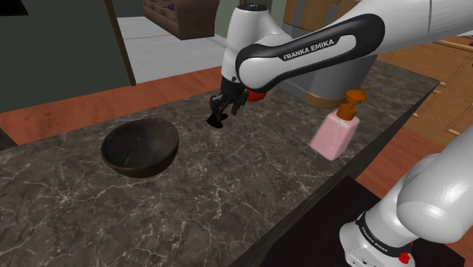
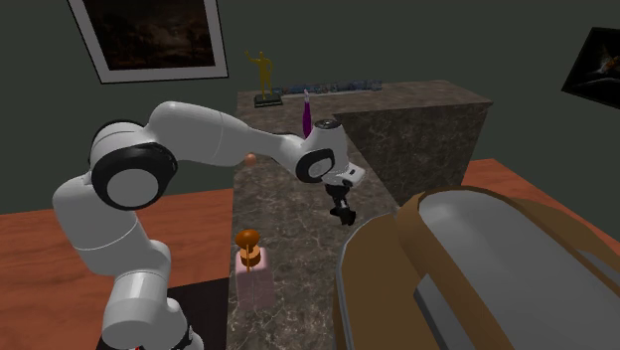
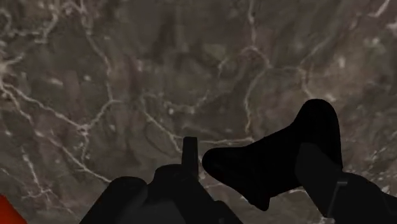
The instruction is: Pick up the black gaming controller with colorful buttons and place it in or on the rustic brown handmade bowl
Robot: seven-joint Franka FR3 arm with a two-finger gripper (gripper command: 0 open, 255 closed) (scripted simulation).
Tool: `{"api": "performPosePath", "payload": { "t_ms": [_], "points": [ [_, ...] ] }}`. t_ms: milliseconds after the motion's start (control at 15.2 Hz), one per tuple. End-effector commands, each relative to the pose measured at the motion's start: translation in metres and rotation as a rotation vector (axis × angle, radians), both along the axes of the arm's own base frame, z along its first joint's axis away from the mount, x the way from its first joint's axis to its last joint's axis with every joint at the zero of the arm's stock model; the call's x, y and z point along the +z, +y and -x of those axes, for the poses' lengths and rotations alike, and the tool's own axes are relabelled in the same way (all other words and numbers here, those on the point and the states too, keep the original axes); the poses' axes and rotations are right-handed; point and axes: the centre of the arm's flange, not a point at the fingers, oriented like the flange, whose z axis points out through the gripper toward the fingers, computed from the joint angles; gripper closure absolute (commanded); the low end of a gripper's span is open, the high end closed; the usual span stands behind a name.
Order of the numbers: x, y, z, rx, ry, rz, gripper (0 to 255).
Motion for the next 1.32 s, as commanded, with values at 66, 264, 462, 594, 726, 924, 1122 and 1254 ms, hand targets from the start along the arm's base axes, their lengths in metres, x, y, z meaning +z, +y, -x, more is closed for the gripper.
{"api": "performPosePath", "payload": {
  "t_ms": [66,264,462,594,726,924,1122,1254],
  "points": [
    [0.011,-0.012,-0.004,-0.483,-0.117,-0.189,0],
    [-0.004,-0.01,-0.009,-0.483,-0.117,-0.189,0],
    [-0.019,-0.009,-0.014,-0.483,-0.117,-0.189,0],
    [-0.026,-0.008,-0.017,-0.483,-0.117,-0.189,0],
    [-0.026,-0.008,-0.017,-0.483,-0.117,-0.189,0],
    [-0.026,-0.008,-0.017,-0.483,-0.117,-0.189,0],
    [-0.026,-0.008,-0.017,-0.483,-0.117,-0.189,255],
    [-0.026,-0.008,-0.017,-0.483,-0.117,-0.189,255]
  ]
}}
